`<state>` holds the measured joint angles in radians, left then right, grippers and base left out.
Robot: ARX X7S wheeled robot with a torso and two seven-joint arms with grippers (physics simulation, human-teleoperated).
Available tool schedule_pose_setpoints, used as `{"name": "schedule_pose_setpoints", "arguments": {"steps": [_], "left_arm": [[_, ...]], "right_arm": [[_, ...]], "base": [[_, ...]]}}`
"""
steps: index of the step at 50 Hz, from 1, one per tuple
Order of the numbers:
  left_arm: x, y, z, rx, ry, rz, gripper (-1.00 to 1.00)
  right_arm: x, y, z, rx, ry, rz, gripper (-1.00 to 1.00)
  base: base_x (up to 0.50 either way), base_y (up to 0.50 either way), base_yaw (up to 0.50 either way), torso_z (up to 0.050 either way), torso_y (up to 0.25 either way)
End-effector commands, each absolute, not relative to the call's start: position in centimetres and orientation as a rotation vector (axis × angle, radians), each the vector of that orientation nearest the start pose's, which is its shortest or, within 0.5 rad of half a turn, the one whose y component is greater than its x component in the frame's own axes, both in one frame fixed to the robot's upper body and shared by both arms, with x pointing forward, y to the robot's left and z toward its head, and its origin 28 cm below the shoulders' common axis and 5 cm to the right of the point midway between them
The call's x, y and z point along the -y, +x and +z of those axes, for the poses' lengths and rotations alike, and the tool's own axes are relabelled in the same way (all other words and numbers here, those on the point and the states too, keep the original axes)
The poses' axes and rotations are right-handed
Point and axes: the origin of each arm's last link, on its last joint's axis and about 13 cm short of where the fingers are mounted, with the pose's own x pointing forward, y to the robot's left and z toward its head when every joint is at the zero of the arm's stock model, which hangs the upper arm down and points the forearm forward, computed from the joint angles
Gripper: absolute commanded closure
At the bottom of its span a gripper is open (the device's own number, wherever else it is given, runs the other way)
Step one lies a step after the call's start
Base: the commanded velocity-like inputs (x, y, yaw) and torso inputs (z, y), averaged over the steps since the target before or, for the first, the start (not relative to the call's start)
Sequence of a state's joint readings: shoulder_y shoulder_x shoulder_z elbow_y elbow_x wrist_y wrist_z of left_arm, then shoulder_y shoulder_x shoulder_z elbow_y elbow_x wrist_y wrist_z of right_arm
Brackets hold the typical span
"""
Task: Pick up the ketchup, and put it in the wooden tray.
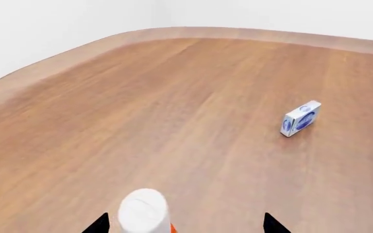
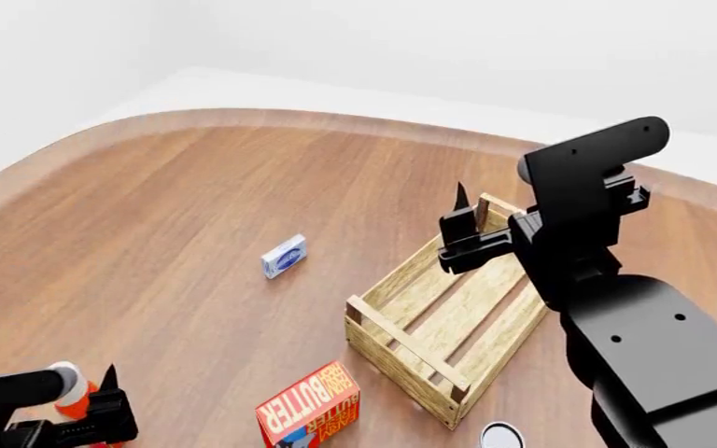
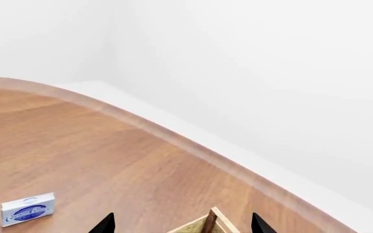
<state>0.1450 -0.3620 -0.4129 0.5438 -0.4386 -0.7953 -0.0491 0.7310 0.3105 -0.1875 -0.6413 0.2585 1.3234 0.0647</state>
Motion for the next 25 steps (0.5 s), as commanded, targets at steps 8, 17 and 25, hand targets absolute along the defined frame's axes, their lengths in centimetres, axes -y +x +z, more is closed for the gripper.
{"name": "schedule_pose_setpoints", "arguments": {"steps": [8,17,25], "left_arm": [[-32.8,17.0,7.1,-0.378,-0.019,0.251,-1.0],[-32.8,18.1,6.5,-0.409,-0.033,0.261,-1.0],[-33.0,18.9,6.0,-0.428,-0.03,0.288,-1.0]], "right_arm": [[11.6,26.2,22.3,-0.02,-0.292,0.109,-1.0],[11.7,26.3,22.6,-0.019,-0.293,0.096,-1.0],[11.8,26.4,22.8,-0.016,-0.294,0.089,-1.0]], "base": [[0.0,0.0,0.0,0.0,0.0],[0.0,0.0,0.0,0.0,0.0],[0.0,0.0,0.0,0.0,0.0]]}}
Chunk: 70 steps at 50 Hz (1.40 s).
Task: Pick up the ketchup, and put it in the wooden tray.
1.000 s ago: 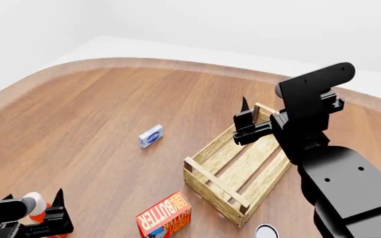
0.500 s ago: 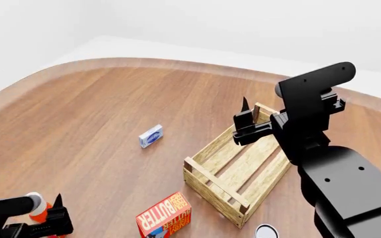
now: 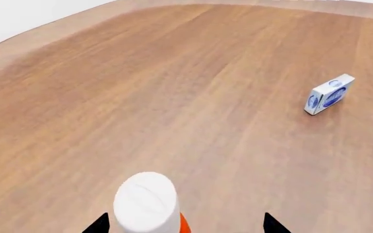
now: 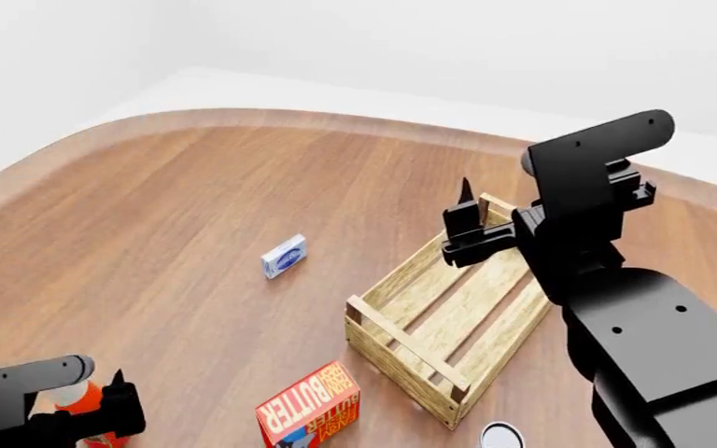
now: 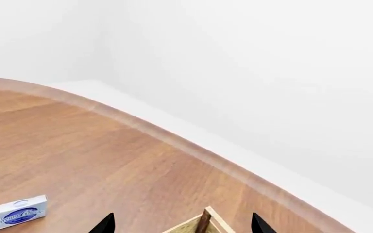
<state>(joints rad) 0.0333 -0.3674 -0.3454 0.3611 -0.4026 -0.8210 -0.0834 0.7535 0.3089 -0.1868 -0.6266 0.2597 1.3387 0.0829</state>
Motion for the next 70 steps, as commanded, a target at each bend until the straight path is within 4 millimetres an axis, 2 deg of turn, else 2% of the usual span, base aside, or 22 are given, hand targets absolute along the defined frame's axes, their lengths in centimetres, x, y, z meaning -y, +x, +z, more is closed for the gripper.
{"name": "schedule_pose_setpoints", "arguments": {"steps": [1,15,16,39,45,49,58,70], "left_arm": [[-33.1,19.0,6.0,-0.43,-0.03,0.292,-1.0],[-33.6,19.8,5.2,-0.447,-0.005,0.34,-1.0],[-33.7,19.9,5.1,-0.447,-0.003,0.343,1.0],[-33.8,20.5,4.9,-0.46,-0.026,0.359,1.0],[-33.8,20.7,5.5,-0.427,-0.029,0.361,1.0],[-33.7,21.4,7.0,-0.363,-0.025,0.343,1.0],[-33.2,24.4,12.7,-0.174,0.01,0.261,1.0],[-31.8,27.5,18.3,-0.034,0.082,0.132,1.0]], "right_arm": [[11.8,26.4,22.8,-0.016,-0.294,0.088,-1.0],[11.9,26.4,23.1,-0.011,-0.293,0.074,-1.0],[11.9,26.4,23.1,-0.011,-0.293,0.073,-1.0],[12.0,26.2,23.2,-0.003,-0.287,0.06,-1.0],[12.1,26.1,23.3,0.0,-0.286,0.056,-1.0],[12.2,26.0,23.4,0.006,-0.286,0.05,-1.0],[12.5,25.8,24.4,0.043,-0.276,0.043,-1.0],[13.8,24.9,25.3,0.094,-0.254,0.011,-1.0]], "base": [[0.0,0.0,0.0,0.0,0.0],[0.0,0.0,0.0,0.0,0.0],[0.0,0.0,0.0,0.0,0.0],[0.0,0.0,0.0,0.0,0.0],[0.0,0.0,0.0,0.0,0.0],[0.0,0.0,0.0,0.0,0.0],[0.0,0.0,0.0,0.0,0.0],[0.0,0.0,0.0,0.0,0.0]]}}
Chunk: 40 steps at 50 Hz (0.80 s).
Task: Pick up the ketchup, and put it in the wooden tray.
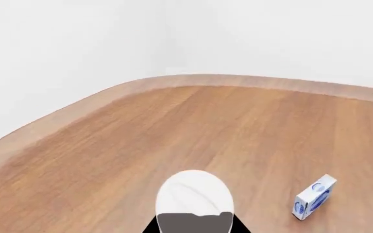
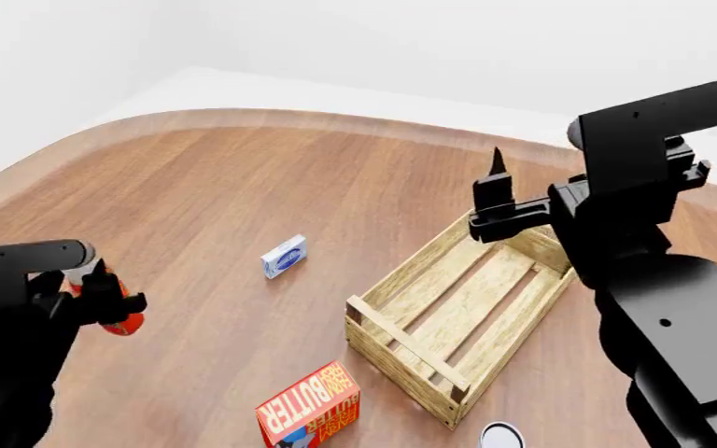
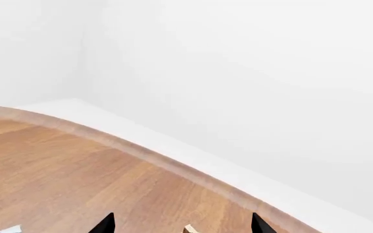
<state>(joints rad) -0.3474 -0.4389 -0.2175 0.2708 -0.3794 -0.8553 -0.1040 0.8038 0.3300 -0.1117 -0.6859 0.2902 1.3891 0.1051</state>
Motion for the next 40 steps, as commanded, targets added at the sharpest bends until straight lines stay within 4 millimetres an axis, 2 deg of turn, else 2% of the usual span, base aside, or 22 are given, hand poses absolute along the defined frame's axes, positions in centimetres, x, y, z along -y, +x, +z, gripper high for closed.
{"name": "schedule_pose_setpoints", "arguments": {"steps": [1,9,12,18,26,40], "left_arm": [[-31.6,27.9,18.8,-0.028,0.087,0.116,1.0],[-28.5,31.1,23.0,0.018,0.123,-0.068,1.0],[-26.8,32.4,24.5,0.02,0.115,-0.136,1.0],[-23.6,34.2,26.2,0.034,0.1,-0.242,1.0],[-19.6,36.3,27.0,0.032,0.112,-0.355,1.0],[-12.5,38.3,27.3,0.021,0.129,-0.501,1.0]], "right_arm": [[14.0,24.9,25.5,0.099,-0.253,0.006,-1.0],[15.2,23.8,26.8,0.138,-0.247,-0.029,-1.0],[15.9,23.3,27.3,0.148,-0.252,-0.049,-1.0],[17.4,22.1,27.9,0.156,-0.261,-0.099,-1.0],[19.1,20.0,27.9,0.147,-0.264,-0.185,-1.0],[21.3,15.6,27.5,0.14,-0.259,-0.327,-1.0]], "base": [[0.0,0.0,0.0,0.0,0.0],[0.0,0.0,0.0,0.0,0.0],[0.0,0.0,0.0,0.0,0.0],[0.0,0.0,0.0,0.0,0.0],[0.0,0.0,0.0,0.0,0.0],[0.0,0.0,0.0,0.0,0.0]]}}
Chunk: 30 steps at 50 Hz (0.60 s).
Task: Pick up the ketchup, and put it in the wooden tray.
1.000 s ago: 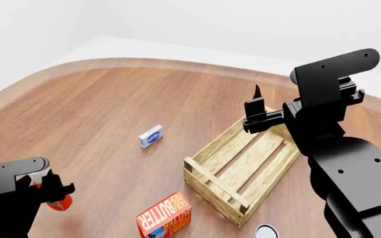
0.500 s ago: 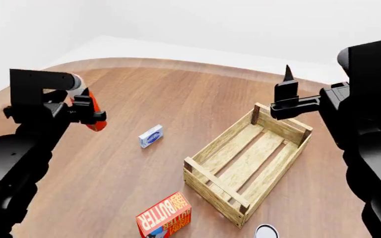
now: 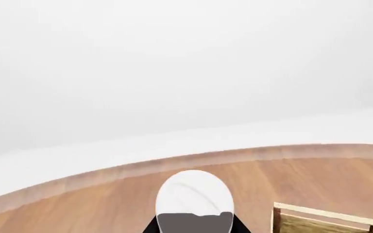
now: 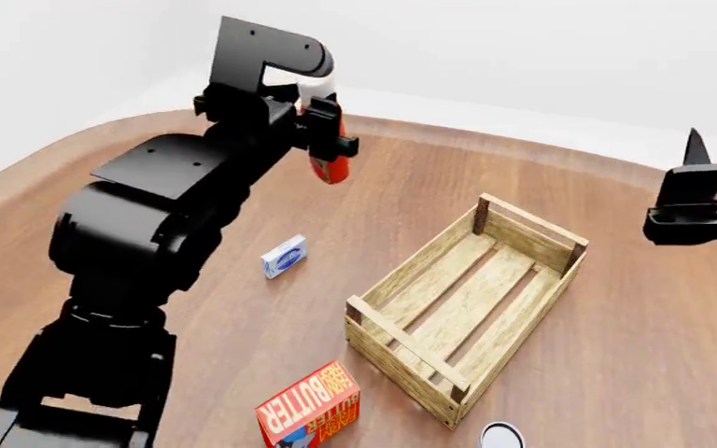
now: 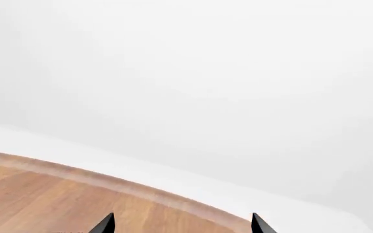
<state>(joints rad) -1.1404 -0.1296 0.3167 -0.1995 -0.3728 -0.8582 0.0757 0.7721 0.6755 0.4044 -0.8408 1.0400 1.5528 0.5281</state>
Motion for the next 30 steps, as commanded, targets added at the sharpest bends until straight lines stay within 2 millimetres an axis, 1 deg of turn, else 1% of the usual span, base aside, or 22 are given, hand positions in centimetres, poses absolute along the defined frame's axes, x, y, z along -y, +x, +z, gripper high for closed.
{"name": "schedule_pose_setpoints", "arguments": {"steps": [1,9,16,22,30], "left_arm": [[-12.0,38.5,27.2,0.019,0.128,-0.507,1.0],[-9.2,39.5,26.1,0.008,0.127,-0.555,1.0],[-7.7,39.4,25.0,-0.005,0.124,-0.599,1.0],[-7.2,39.1,23.8,-0.022,0.125,-0.622,1.0],[-7.2,39.0,22.9,-0.03,0.138,-0.624,1.0]], "right_arm": [[21.4,15.3,27.5,0.14,-0.261,-0.335,-1.0],[22.4,12.7,27.2,0.147,-0.266,-0.394,-1.0],[22.9,11.5,26.3,0.161,-0.245,-0.426,-1.0],[23.5,11.2,25.5,0.161,-0.241,-0.444,-1.0],[24.4,12.1,25.1,0.153,-0.234,-0.463,-1.0]], "base": [[0.0,0.0,0.0,0.0,0.01],[0.0,0.0,0.0,0.0,0.0],[0.0,0.0,0.0,0.0,0.0],[0.0,0.0,0.0,0.0,0.0],[0.0,0.0,0.0,0.0,0.001]]}}
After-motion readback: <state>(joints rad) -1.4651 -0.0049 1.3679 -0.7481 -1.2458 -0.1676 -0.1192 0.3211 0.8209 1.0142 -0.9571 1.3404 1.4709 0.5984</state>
